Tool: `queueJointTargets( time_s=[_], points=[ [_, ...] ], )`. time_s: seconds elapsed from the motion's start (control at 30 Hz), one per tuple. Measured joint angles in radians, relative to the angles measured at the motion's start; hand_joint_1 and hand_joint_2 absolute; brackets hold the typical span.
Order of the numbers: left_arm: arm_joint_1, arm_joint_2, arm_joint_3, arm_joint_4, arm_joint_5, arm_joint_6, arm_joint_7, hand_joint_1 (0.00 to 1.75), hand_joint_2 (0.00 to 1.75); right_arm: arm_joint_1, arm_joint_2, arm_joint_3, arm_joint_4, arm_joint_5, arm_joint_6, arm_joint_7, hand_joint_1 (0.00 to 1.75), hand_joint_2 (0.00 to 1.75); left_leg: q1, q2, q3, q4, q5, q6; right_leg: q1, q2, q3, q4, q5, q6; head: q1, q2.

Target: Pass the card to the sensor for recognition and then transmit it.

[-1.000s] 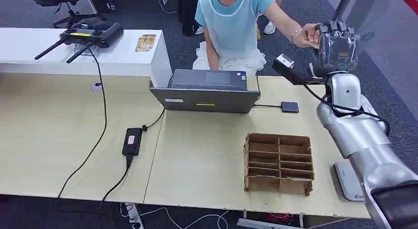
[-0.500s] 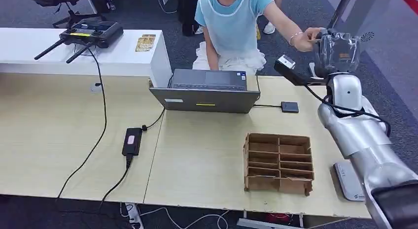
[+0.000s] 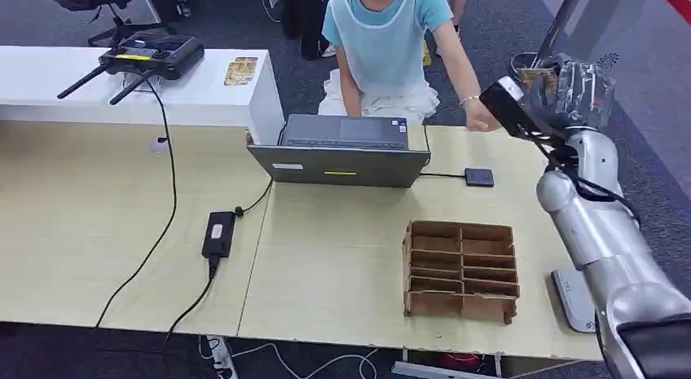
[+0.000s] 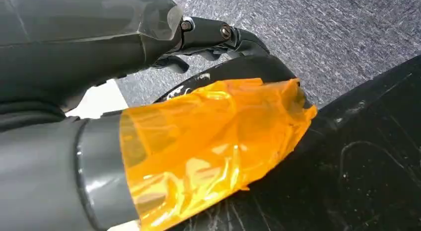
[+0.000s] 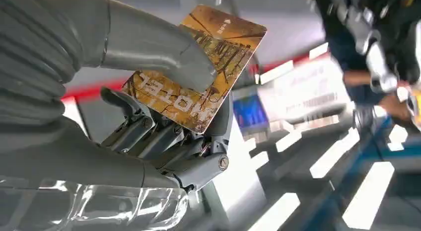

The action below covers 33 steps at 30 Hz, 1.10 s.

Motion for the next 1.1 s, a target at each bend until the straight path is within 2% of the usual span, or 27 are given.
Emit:
queueJointTargets(
  time_s=[0.17, 0.27, 0.37, 0.43, 0.67, 0.77, 0.87, 1.1],
  points=[
    [0.002, 0.0, 0.0, 0.0, 0.011, 0.003, 0.0, 0.0, 0.0, 0.049, -0.04, -0.099, -0.074, -0.364, 0.246, -0.063, 1.75, 1.75, 0.0, 0.0, 0.0, 0.0, 0.0, 0.0, 0.0, 0.0, 0.0, 0.0, 0.0, 0.0, 0.0, 0.0],
    [0.003, 0.0, 0.0, 0.0, 0.019, 0.004, 0.0, 0.0, 0.0, 0.065, -0.075, -0.137, -0.093, -0.49, 0.336, -0.083, 1.75, 1.75, 0.0, -0.001, 0.0, 0.001, 0.0, 0.0, 0.0, -0.001, -0.001, -0.001, 0.0, 0.0, 0.0, 0.0],
    [0.005, 0.0, 0.0, 0.0, 0.025, 0.006, 0.0, 0.0, 0.0, 0.088, -0.144, -0.183, -0.113, -0.607, 0.419, -0.099, 1.75, 1.75, 0.0, -0.004, -0.001, 0.001, 0.0, 0.0, 0.0, -0.002, 0.0, -0.001, 0.0, 0.0, 0.0, 0.0],
    [0.005, 0.0, 0.001, 0.0, 0.026, 0.006, 0.0, 0.0, 0.0, 0.111, -0.186, -0.206, -0.124, -0.669, 0.463, -0.113, 1.75, 1.75, 0.0, -0.004, -0.002, 0.001, -0.001, 0.001, 0.0, -0.003, 0.0, -0.001, 0.0, 0.0, 0.0, 0.0],
    [0.005, 0.0, 0.002, 0.0, 0.029, 0.01, 0.0, 0.0, 0.0, 0.152, -0.255, -0.244, -0.145, -0.707, 0.495, -0.115, 1.75, 1.75, 0.0, -0.002, -0.001, 0.001, -0.001, 0.001, 0.0, -0.001, -0.001, -0.001, 0.0, 0.0, 0.0, 0.0],
    [0.006, 0.0, 0.01, 0.0, 0.039, 0.014, -0.002, 0.0, 0.0, 0.195, -0.297, -0.264, -0.161, -0.814, 0.56, -0.128, 1.75, 1.75, 0.0, -0.006, -0.002, 0.001, -0.001, 0.001, 0.0, -0.005, 0.0, -0.001, -0.001, 0.0, 0.0, 0.0],
    [0.007, 0.0, 0.014, 0.0, 0.038, 0.017, -0.002, 0.0, 0.0, 0.27, -0.347, -0.316, -0.169, -0.938, 0.64, -0.168, 1.75, 1.75, 0.0, -0.007, -0.002, 0.001, -0.001, 0.001, 0.0, -0.006, 0.0, -0.001, -0.001, 0.001, 0.0, 0.0],
    [0.007, 0.0, 0.014, 0.0, 0.016, 0.017, -0.002, 0.0, 0.0, 0.467, -0.428, -0.424, -0.172, -1.062, 0.776, -0.213, 1.75, 1.75, 0.0, -0.007, -0.003, 0.001, -0.002, 0.003, 0.0, -0.006, -0.001, -0.002, -0.001, 0.001, 0.0, 0.0]
  ],
)
